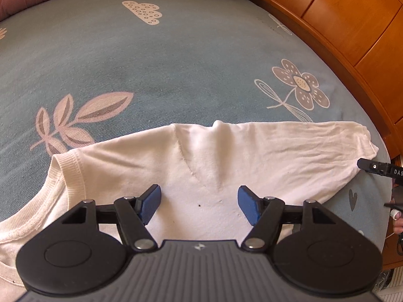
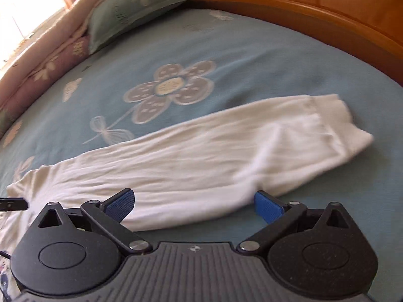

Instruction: Fold clothes

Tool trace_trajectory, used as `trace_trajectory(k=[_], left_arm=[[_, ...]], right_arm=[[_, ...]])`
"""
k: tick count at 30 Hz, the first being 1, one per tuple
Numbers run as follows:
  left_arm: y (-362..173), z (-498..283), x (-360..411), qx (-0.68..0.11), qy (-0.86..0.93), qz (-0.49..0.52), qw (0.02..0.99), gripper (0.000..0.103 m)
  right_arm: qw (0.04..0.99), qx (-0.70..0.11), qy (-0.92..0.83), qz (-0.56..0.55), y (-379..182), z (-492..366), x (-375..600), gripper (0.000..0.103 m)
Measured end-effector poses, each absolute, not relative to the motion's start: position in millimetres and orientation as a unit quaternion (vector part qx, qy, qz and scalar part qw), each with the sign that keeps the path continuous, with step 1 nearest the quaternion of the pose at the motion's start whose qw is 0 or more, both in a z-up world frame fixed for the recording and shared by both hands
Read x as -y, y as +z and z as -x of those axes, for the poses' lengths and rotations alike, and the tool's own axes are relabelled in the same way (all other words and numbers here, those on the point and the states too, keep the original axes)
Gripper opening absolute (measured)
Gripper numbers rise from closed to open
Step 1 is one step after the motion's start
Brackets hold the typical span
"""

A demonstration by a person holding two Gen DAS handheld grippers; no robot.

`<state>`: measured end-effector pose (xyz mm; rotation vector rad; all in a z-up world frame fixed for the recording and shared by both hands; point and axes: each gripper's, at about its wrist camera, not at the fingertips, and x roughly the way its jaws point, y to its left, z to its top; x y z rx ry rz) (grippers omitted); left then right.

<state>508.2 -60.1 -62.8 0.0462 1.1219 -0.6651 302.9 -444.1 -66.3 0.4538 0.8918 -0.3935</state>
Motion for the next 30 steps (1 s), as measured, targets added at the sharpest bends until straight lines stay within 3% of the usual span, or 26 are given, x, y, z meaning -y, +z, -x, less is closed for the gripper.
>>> trace_trajectory(k=[8,12,20,30], left_arm=[[-62.4,-504.6,68.3,-0.521,-0.302,-0.04,0.797,0.072],[-62.2,-502.8,71.6,-0.519,-0.299,-0.05,0.799,0.072],[-54.5,-511.1,72.2,-0.502,-0.269,-0.076,0.818,0.07],[-7.9,-482.5,33.5,-0.482,-0.237,-0.051,0.842,0.071]], right_arm=[[0.899,-0.37,-0.106,-0.208,-37.6,-315.5,423.8,0.103],[0.893,-0.413,-0.055,-0.173,-57.1,-346.1,403.5,0.103],[0.876,-0.438,-0.158,-0.127,-60.0,-329.2,441.3,0.102],[0.884,-0.419,0.171,-0.116,-28.5,-361.6,264.5,0.103]])
